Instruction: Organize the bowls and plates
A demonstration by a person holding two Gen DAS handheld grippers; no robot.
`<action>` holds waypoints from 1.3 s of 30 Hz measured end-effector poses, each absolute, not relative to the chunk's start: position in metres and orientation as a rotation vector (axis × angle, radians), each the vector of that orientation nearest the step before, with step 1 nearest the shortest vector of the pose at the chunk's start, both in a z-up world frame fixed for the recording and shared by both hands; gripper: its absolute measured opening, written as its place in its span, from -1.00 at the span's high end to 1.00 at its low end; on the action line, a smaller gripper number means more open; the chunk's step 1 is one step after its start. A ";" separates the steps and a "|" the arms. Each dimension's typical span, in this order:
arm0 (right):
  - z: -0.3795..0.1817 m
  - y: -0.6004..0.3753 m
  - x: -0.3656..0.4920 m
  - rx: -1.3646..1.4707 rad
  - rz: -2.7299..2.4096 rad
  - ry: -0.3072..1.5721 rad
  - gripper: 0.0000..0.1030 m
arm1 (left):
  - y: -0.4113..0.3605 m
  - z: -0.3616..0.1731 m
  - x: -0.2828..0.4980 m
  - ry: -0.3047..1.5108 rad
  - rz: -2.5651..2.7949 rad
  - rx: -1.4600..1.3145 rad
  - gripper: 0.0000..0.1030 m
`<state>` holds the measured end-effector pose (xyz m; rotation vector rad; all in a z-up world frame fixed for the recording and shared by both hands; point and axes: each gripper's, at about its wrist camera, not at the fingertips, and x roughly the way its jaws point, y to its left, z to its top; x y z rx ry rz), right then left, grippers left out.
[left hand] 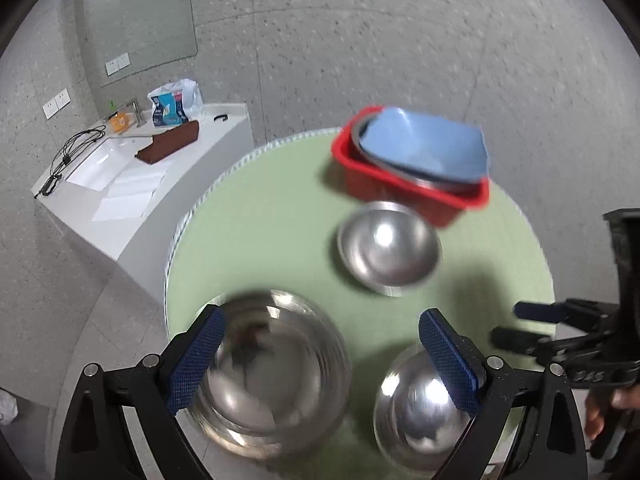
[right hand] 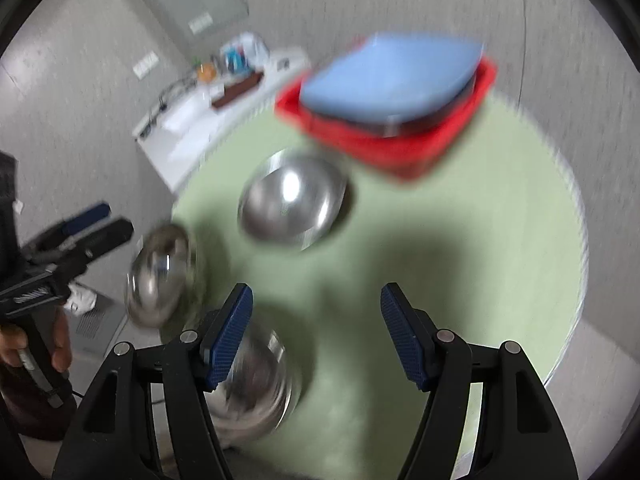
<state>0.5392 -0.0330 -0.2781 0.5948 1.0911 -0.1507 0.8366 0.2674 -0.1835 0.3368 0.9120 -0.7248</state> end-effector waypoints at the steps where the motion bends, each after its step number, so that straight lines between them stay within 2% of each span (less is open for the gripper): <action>1: -0.288 -0.025 0.536 0.618 -0.142 1.116 -0.32 | 0.274 -0.184 0.828 0.925 -0.724 0.332 -0.84; 8: -0.316 -0.005 0.528 0.649 -0.079 1.162 -0.28 | 0.297 -0.184 0.782 0.961 -0.658 0.270 -0.78; 11: -0.326 -0.004 0.526 0.654 -0.008 1.185 0.07 | 0.294 -0.188 0.767 0.977 -0.605 0.246 -0.72; 13: -0.331 -0.004 0.524 0.651 0.019 1.203 0.21 | 0.293 -0.191 0.761 1.002 -0.574 0.223 -0.66; 15: -0.337 -0.006 0.523 0.653 0.068 1.220 0.48 | 0.291 -0.194 0.752 1.024 -0.548 0.200 -0.60; 16: -0.339 -0.008 0.523 0.655 0.085 1.224 0.50 | 0.290 -0.196 0.747 1.037 -0.523 0.189 -0.55; 18: -0.343 -0.010 0.521 0.655 0.117 1.232 0.59 | 0.286 -0.202 0.742 1.061 -0.500 0.181 -0.27; 19: -0.344 -0.011 0.521 0.650 0.124 1.234 0.61 | 0.284 -0.207 0.739 1.073 -0.489 0.179 -0.24; 22: -0.348 -0.014 0.520 0.654 0.155 1.235 0.68 | 0.277 -0.221 0.743 1.128 -0.483 0.152 0.11; 23: -0.350 -0.015 0.520 0.659 0.165 1.235 0.70 | 0.275 -0.226 0.746 1.139 -0.473 0.151 0.29; 24: -0.351 -0.017 0.520 0.659 0.173 1.236 0.74 | 0.274 -0.230 0.748 1.149 -0.462 0.158 0.55; 27: -0.351 -0.019 0.522 0.668 0.194 1.233 0.78 | 0.268 -0.237 0.751 1.183 -0.491 0.133 0.80; 33: -0.331 -0.024 0.526 0.631 0.191 1.206 0.80 | 0.269 -0.209 0.755 1.110 -0.540 0.122 0.81; 39: -0.266 -0.008 0.552 0.522 0.189 1.094 0.80 | 0.302 -0.161 0.777 1.004 -0.569 0.070 0.80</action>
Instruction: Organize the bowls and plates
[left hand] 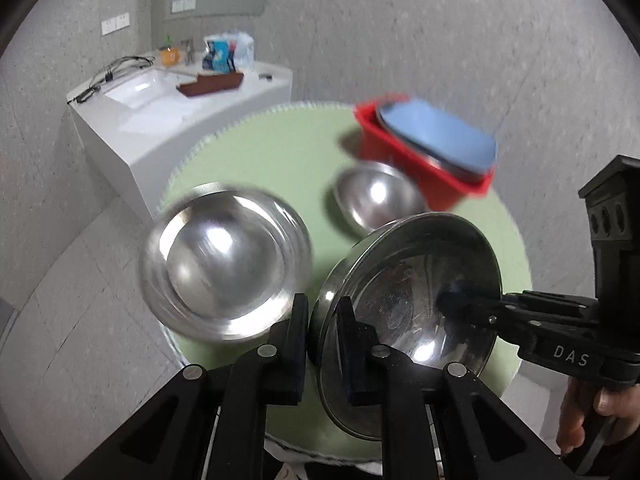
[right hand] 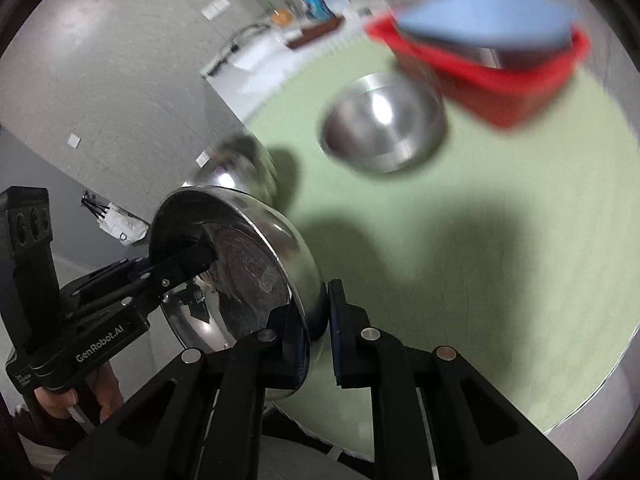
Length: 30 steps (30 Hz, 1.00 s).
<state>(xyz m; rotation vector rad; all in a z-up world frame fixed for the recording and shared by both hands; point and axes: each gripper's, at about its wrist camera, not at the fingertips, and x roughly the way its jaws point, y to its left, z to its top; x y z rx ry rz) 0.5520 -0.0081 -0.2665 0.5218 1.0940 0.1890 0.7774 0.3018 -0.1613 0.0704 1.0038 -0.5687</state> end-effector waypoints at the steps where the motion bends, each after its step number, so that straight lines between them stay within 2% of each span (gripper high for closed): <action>1: -0.258 -0.003 0.560 0.503 0.190 1.078 0.80 | 0.310 -0.154 0.787 0.984 -0.565 0.065 0.80; 7: -0.243 0.034 0.614 0.443 0.183 1.064 0.80 | 0.353 -0.158 0.835 1.002 -0.543 0.047 0.79; 14: -0.262 0.065 0.647 0.412 0.119 1.141 0.80 | 0.379 -0.184 0.875 1.088 -0.577 0.104 0.78; 24: -0.282 0.080 0.664 0.383 -0.009 1.195 0.81 | 0.370 -0.213 0.915 1.144 -0.658 0.195 0.76; 28: -0.287 0.080 0.667 0.396 -0.041 1.204 0.81 | 0.366 -0.217 0.921 1.127 -0.680 0.213 0.69; 30: -0.289 0.082 0.668 0.395 -0.055 1.210 0.81 | 0.365 -0.217 0.919 1.121 -0.694 0.221 0.51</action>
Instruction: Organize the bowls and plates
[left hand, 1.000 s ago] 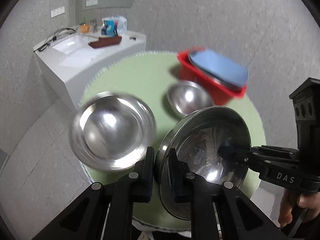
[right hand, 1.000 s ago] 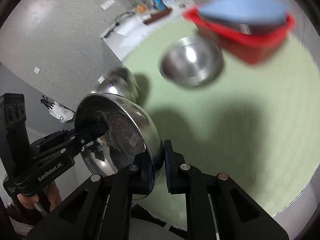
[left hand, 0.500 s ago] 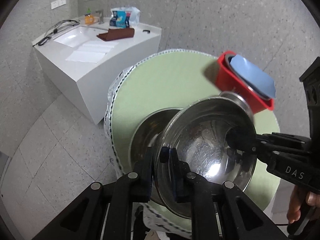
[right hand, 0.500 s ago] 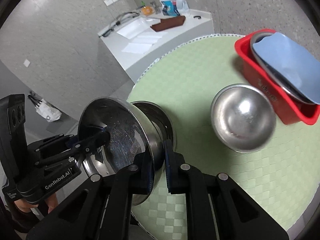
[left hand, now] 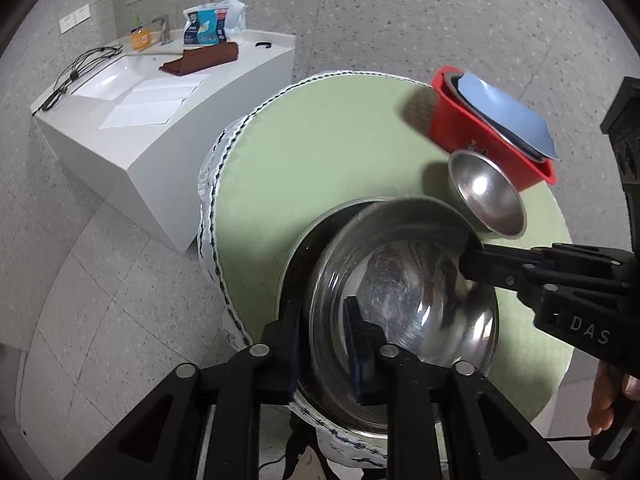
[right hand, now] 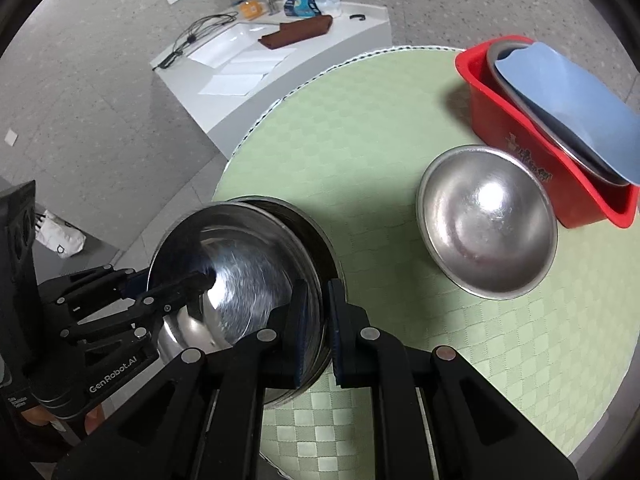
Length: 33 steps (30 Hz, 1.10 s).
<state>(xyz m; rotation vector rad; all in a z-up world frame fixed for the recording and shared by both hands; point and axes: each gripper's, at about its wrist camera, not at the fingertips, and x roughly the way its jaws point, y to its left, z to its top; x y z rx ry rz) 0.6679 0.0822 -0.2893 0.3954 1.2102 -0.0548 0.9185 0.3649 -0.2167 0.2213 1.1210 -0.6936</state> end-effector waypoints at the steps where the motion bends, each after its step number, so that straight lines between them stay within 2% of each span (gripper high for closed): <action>1: -0.290 0.083 0.668 0.402 -0.060 1.210 0.81 | 0.365 -0.216 0.918 1.119 -0.713 0.215 0.47; 5: -0.289 0.084 0.668 0.412 -0.083 1.198 0.81 | 0.366 -0.216 0.913 1.107 -0.750 0.227 0.29; 9: -0.288 0.083 0.665 0.438 -0.097 1.184 0.80 | 0.367 -0.210 0.906 1.084 -0.811 0.228 -0.11; 11: -0.287 0.083 0.663 0.446 -0.106 1.175 0.77 | 0.367 -0.208 0.902 1.071 -0.834 0.235 -0.25; 15: -0.285 0.080 0.662 0.465 -0.109 1.147 0.72 | 0.375 -0.201 0.904 1.056 -0.855 0.204 -0.42; 19: -0.282 0.073 0.656 0.505 -0.104 1.114 0.64 | 0.380 -0.196 0.907 1.063 -0.851 0.173 -0.42; 22: -0.273 0.062 0.646 0.543 -0.114 1.076 0.47 | 0.380 -0.181 0.909 1.029 -0.838 0.159 -0.47; 23: -0.267 0.056 0.640 0.558 -0.120 1.051 0.41 | 0.377 -0.177 0.910 1.020 -0.841 0.158 -0.59; 26: -0.252 0.035 0.619 0.566 -0.198 0.986 -0.03 | 0.356 -0.165 0.913 0.997 -0.861 0.163 -0.64; 29: -0.247 0.006 0.604 0.565 -0.288 0.949 -0.22 | 0.319 -0.162 0.914 0.993 -0.881 0.206 -0.64; 33: -0.261 -0.031 0.596 0.592 -0.384 0.959 -0.25 | 0.260 -0.174 0.915 1.032 -0.875 0.291 -0.67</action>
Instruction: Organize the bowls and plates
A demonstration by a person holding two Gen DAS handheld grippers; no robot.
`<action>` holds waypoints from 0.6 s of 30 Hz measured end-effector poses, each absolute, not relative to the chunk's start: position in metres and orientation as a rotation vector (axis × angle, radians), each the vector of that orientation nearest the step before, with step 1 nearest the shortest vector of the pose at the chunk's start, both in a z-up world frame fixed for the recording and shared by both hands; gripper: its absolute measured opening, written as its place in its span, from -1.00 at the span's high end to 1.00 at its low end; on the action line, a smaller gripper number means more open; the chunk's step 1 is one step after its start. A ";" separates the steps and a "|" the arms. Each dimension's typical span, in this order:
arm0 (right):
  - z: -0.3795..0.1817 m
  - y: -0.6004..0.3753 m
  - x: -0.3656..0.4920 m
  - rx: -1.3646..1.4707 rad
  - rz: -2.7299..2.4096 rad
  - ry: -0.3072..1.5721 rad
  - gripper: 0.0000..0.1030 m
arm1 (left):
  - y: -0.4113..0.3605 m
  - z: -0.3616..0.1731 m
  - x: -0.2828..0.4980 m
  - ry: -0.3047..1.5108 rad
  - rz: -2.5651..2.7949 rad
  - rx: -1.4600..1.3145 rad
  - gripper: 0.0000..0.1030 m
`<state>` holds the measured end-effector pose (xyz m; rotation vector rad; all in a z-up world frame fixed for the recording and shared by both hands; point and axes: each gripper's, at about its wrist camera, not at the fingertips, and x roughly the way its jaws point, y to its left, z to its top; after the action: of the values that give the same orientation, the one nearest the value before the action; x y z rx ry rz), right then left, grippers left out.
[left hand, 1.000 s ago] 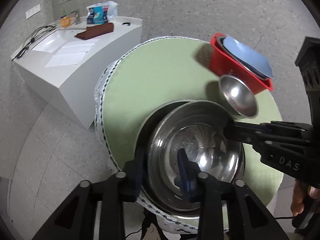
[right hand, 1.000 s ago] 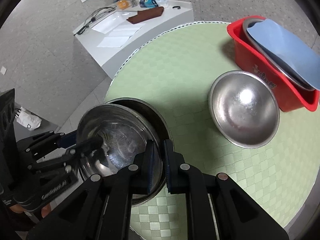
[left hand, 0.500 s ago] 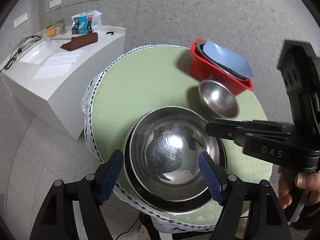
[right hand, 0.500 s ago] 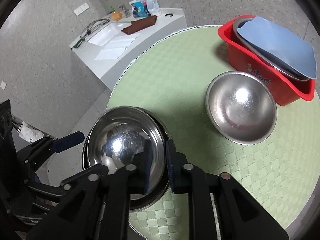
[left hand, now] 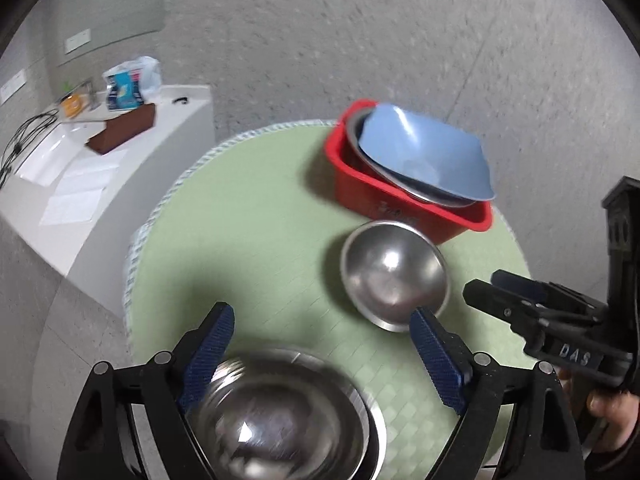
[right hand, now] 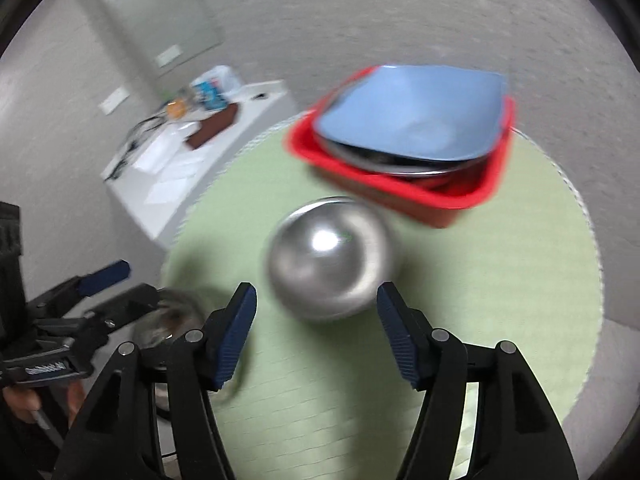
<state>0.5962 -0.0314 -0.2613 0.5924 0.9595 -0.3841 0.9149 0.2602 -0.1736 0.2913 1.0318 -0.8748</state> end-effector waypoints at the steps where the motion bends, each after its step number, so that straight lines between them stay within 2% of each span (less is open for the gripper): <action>1: -0.266 -0.038 0.596 0.592 -0.403 0.963 -0.25 | 0.247 -0.180 0.918 1.051 -0.871 0.311 -0.67; 5: -0.293 -0.059 0.601 0.631 -0.404 0.993 -0.25 | 0.202 -0.204 0.927 1.116 -0.817 0.399 -0.63; 9: -0.313 -0.065 0.614 0.627 -0.383 1.017 -0.24 | 0.169 -0.227 0.937 1.183 -0.753 0.463 -0.35; 13: -0.324 -0.068 0.621 0.574 -0.373 1.031 -0.21 | 0.155 -0.240 0.942 1.200 -0.726 0.509 -0.22; 15: -0.332 -0.072 0.625 0.597 -0.360 1.044 -0.09 | 0.145 -0.252 0.946 1.232 -0.714 0.524 0.27; 16: -0.336 -0.074 0.628 0.605 -0.350 1.053 -0.02 | 0.141 -0.258 0.947 1.246 -0.713 0.534 0.32; 18: -0.340 -0.074 0.630 0.610 -0.333 1.062 0.26 | 0.135 -0.262 0.946 1.253 -0.738 0.522 0.47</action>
<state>0.6301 -0.0742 -0.3405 0.6097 1.0619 -0.3331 0.9462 0.1354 -0.2622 0.5219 1.2532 -0.7383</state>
